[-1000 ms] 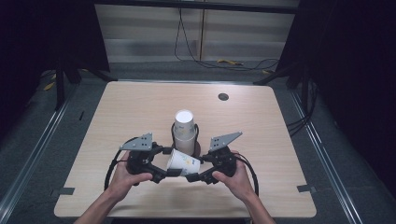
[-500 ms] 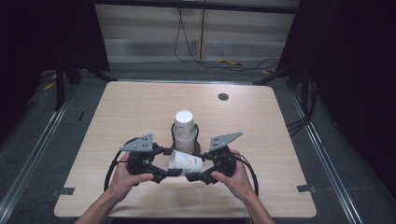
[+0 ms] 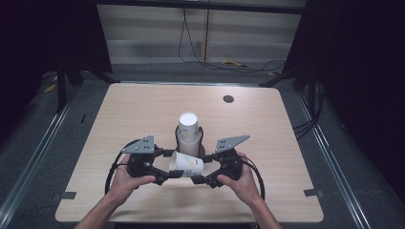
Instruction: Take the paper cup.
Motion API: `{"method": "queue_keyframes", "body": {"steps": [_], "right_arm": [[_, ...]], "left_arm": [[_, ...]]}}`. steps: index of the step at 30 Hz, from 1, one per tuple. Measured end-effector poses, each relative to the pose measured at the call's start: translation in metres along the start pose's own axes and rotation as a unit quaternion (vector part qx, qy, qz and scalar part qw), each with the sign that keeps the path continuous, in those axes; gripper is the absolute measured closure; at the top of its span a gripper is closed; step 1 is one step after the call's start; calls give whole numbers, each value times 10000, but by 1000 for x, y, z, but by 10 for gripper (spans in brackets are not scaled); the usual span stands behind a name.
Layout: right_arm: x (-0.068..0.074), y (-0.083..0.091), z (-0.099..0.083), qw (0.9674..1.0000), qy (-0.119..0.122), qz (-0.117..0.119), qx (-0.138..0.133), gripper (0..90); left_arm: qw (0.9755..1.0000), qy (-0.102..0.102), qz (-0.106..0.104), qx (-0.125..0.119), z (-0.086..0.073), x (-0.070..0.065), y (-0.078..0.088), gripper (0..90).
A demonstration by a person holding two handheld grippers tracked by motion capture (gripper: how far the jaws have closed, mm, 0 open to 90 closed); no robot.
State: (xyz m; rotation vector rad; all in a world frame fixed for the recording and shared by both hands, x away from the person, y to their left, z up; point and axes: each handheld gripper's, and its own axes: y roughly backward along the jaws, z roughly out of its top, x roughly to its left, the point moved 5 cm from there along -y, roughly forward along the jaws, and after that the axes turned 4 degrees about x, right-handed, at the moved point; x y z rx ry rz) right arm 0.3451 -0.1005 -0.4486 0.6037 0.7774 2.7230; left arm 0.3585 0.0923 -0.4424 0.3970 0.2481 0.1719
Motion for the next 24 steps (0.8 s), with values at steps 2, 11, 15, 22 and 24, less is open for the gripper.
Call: {"method": "queue_keyframes", "body": {"steps": [2,11,15,22,24], "right_arm": [[-1,1,0,10000,-20,-10,-24,170],[-7,4,4,9996,-111,-170,-172,164],[-8,6,3,9995,-135,-218,-187,164],[-8,13,2,9991,-143,-296,-260,173],[-8,15,2,9989,-148,-327,-285,177]], "left_arm": [[10000,31,28,10,-1,3,3,246],[9997,123,200,-23,-3,12,15,247],[9996,186,230,-22,-3,15,22,247],[9990,199,290,278,-5,18,32,248],[9989,195,295,315,-5,18,36,249]]}}
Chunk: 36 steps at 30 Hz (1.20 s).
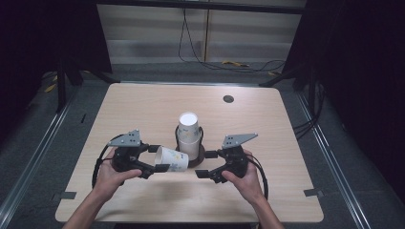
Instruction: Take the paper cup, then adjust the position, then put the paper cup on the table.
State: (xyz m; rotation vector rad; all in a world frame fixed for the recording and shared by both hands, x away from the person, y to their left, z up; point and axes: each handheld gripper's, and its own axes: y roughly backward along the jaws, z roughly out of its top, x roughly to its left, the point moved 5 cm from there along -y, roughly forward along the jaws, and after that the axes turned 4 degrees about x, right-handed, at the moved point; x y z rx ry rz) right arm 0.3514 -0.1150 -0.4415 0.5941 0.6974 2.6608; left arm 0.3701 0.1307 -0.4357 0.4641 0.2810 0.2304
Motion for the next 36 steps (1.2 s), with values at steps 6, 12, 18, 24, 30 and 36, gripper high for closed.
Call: {"method": "queue_keyframes", "body": {"steps": [6,12,18,24,30,36], "right_arm": [[0,9,1,9999,-16,-131,-74,180],[-4,15,-4,9992,-90,-388,-63,182],[-7,20,-11,9973,-189,-711,-78,175],[-8,23,-18,9955,-265,-908,-70,176],[-10,23,-19,9946,-330,-977,-89,178],[-8,28,-23,9936,-328,-1075,-92,179]], "left_arm": [[9999,49,96,99,-1,6,13,250],[9995,122,227,163,-4,14,21,250],[9985,208,405,311,-6,23,28,250],[9976,223,509,402,-8,33,36,249],[9947,342,807,529,-11,47,43,249],[9922,394,963,691,-15,57,40,249]]}}
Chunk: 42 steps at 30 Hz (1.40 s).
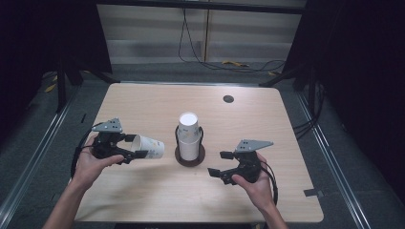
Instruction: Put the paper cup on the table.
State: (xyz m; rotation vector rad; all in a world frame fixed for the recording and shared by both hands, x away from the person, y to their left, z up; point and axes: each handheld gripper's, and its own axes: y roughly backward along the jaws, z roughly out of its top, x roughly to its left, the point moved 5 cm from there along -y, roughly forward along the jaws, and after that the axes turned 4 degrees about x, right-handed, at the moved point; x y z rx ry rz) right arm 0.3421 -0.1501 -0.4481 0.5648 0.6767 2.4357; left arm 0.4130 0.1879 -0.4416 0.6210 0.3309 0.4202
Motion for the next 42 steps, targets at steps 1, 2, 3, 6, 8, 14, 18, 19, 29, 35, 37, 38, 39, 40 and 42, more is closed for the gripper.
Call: {"method": "queue_keyframes", "body": {"steps": [1,2,3,6,8,14,18,19,29,35,37,38,39,40,42], "right_arm": [[0,1,-2,10000,-1,-7,15,179],[1,3,-3,10000,-3,-34,37,179],[1,4,-5,10000,5,-53,45,180],[0,9,-12,9999,-35,-103,43,184],[-2,10,-16,9999,-54,-112,40,187],[-5,8,-19,9999,-131,-98,43,187],[-2,7,-18,9999,-64,-97,86,187],[-1,8,-18,9999,-68,-99,74,187],[-1,3,-19,9999,-54,-85,132,186],[-3,2,-21,9998,-60,-104,159,183],[-3,2,-21,9998,-56,-118,160,182],[-3,2,-21,9998,-53,-119,157,182],[-3,2,-21,9998,-56,-118,156,182],[-3,2,-21,9998,-56,-118,155,182],[-3,1,-21,9998,-75,-118,160,182]], "left_arm": [[10000,5,21,70,-1,3,-1,248],[9999,5,80,140,-1,6,-2,247],[9997,23,140,174,-1,7,-2,247],[9993,58,224,309,0,13,-4,247],[9986,-22,326,421,2,15,-5,246],[9972,-39,440,599,10,19,-6,246],[9952,-83,573,783,14,22,-7,246],[9947,-109,584,841,14,22,-7,246],[9888,-91,857,1216,12,38,-4,244],[9844,15,1013,1438,17,48,-4,245],[9836,13,1030,1481,20,48,-5,245],[9829,-3,1019,1534,22,48,-6,245],[9823,-6,992,1588,22,47,-7,245],[9811,-21,991,1659,23,47,-9,245],[9782,-25,969,1837,25,48,-13,245]]}}
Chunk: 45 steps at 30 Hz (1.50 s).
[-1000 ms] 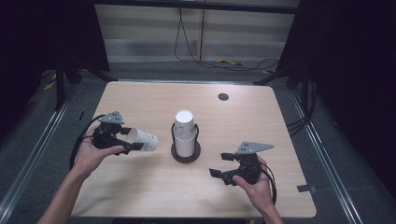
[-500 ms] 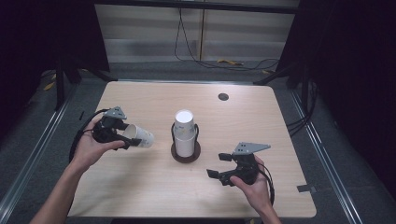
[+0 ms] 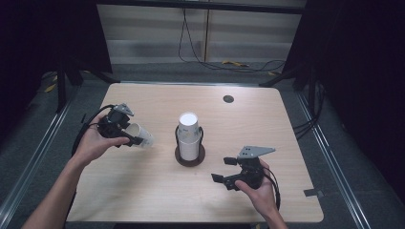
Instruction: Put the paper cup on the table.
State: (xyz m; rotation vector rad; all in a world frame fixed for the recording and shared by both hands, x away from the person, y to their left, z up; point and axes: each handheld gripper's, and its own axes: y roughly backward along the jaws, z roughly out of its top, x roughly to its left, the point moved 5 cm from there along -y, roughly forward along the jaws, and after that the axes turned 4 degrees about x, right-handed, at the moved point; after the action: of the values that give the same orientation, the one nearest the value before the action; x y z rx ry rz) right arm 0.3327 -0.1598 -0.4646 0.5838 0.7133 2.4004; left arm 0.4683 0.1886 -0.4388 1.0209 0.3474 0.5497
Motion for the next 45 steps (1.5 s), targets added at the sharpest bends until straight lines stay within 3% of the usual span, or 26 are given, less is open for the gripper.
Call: {"method": "queue_keyframes", "body": {"steps": [3,6,10,14,23,25,28,33,36,39,45], "right_arm": [[0,-1,0,10000,4,8,7,182],[-1,0,0,10000,-8,-2,16,182],[-2,1,-1,10000,-18,-23,21,182],[-2,1,-2,10000,4,-18,37,182],[-2,1,-1,10000,20,-37,19,182],[-2,0,-2,10000,18,-39,21,182],[-1,0,-1,10000,20,-6,-11,185],[0,1,-1,10000,36,-12,-30,187],[-1,1,-2,10000,20,-15,-26,188],[0,0,-3,10000,34,-4,-3,189],[0,-1,-3,10000,24,7,19,190]], "left_arm": [[9999,56,-19,94,4,1,-3,243],[9992,86,-12,381,5,2,-8,239],[9983,57,-7,582,7,4,-12,239],[9979,12,106,635,7,8,-14,235],[9969,197,169,747,3,16,-17,231],[9965,159,236,789,3,15,-19,228],[9967,196,242,746,4,14,-22,225],[9955,159,205,908,3,14,-27,219],[9962,208,180,829,3,13,-31,216],[9953,161,170,943,1,13,-35,213],[9959,189,193,859,2,14,-36,204]]}}
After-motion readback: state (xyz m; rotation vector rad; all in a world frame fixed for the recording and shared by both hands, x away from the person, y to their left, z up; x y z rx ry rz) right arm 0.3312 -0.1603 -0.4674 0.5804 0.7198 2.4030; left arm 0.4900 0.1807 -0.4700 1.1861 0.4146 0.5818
